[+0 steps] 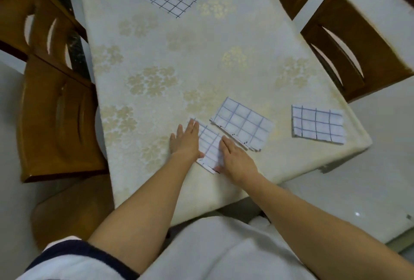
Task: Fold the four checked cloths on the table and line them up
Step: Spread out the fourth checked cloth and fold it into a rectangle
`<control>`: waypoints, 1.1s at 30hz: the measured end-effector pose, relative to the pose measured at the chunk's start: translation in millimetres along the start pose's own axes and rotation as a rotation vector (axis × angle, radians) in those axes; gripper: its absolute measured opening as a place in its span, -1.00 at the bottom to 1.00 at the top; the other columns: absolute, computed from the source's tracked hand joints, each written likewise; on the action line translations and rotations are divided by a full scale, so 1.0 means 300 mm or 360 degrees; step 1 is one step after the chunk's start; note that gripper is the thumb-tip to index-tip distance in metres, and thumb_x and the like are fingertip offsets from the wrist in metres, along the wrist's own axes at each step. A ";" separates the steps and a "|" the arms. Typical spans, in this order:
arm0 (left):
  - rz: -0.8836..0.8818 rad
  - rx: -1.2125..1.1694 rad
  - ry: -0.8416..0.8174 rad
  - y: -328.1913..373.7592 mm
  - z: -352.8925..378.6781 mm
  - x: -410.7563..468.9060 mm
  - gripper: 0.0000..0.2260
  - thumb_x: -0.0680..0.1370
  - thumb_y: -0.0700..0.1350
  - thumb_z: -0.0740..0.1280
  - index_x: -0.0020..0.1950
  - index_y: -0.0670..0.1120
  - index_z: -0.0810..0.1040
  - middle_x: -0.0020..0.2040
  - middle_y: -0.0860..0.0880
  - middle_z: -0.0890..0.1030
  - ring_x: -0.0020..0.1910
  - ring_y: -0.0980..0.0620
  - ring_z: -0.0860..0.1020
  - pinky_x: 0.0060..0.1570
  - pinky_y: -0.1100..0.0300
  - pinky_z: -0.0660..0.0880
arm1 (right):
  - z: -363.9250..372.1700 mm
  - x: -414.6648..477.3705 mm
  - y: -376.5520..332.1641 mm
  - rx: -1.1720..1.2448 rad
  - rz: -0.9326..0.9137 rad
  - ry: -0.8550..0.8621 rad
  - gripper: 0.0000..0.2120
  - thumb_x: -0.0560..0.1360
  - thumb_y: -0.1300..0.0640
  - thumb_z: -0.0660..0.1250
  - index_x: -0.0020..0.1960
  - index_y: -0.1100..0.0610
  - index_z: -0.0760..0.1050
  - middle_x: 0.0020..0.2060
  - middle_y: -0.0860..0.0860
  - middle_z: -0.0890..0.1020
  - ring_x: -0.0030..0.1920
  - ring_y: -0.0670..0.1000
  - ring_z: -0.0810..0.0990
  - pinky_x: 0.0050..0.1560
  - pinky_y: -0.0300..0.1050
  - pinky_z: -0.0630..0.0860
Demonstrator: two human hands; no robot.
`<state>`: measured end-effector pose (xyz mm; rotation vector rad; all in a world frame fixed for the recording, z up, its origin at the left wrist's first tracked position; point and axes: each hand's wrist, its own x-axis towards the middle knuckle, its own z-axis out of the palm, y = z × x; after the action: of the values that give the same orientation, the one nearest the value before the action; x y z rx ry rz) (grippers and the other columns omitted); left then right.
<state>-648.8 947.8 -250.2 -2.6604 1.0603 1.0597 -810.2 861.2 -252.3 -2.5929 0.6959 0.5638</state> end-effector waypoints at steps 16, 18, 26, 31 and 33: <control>0.0735 -0.0111 0.0726 1.114 -0.084 -0.270 -0.72 0.63 0.05 0.30 0.30 0.01 0.56 0.23 0.00 0.62 0.19 -0.05 0.56 0.25 0.02 0.45 | -0.421 -0.543 1.060 0.0725 0.0543 0.1103 -0.75 0.61 -0.08 0.27 0.22 -0.03 0.54 0.14 -0.06 0.61 0.09 -0.05 0.55 0.14 -0.13 0.49; 0.0856 -0.0029 0.0658 1.292 -0.112 -0.295 -0.72 0.63 0.08 0.30 0.30 0.03 0.57 0.23 0.02 0.62 0.16 0.00 0.57 0.26 0.07 0.48 | -0.435 -0.654 1.193 0.0719 0.0678 0.1170 -0.78 0.60 -0.05 0.28 0.18 0.00 0.56 0.10 -0.05 0.62 0.06 -0.05 0.55 0.09 -0.14 0.51; 0.1349 0.0163 0.0520 1.896 -0.130 -0.263 -0.73 0.62 0.08 0.32 0.27 0.01 0.57 0.15 0.07 0.65 0.08 0.09 0.60 0.13 0.06 0.59 | -0.400 -0.958 1.579 0.0982 0.1046 0.1539 -0.84 0.59 0.07 0.28 0.05 0.09 0.60 -0.05 0.02 0.65 -0.07 0.03 0.60 -0.06 -0.12 0.52; 0.1546 0.0369 0.0341 2.216 -0.022 -0.197 -0.71 0.64 0.09 0.28 0.30 0.02 0.54 0.16 0.05 0.64 0.08 0.03 0.60 0.11 0.02 0.57 | -0.418 -1.078 1.799 0.0838 0.1282 0.1592 -0.83 0.58 0.07 0.29 0.01 0.12 0.62 -0.07 0.04 0.67 -0.04 0.10 0.58 0.02 0.01 0.53; 0.1554 0.0643 0.0224 2.339 0.005 -0.140 -0.69 0.63 0.13 0.27 0.33 0.05 0.50 0.20 0.05 0.62 0.12 0.00 0.59 0.14 -0.01 0.55 | -0.442 -1.095 1.908 0.0730 0.1361 0.1503 -0.82 0.59 0.06 0.28 0.05 0.11 0.62 -0.06 0.04 0.67 -0.01 0.11 0.57 0.07 0.01 0.50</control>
<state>-1116.5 442.2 -109.5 -1.8694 2.3985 0.6014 -1344.5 467.7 -138.5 -1.9110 1.9676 -0.6342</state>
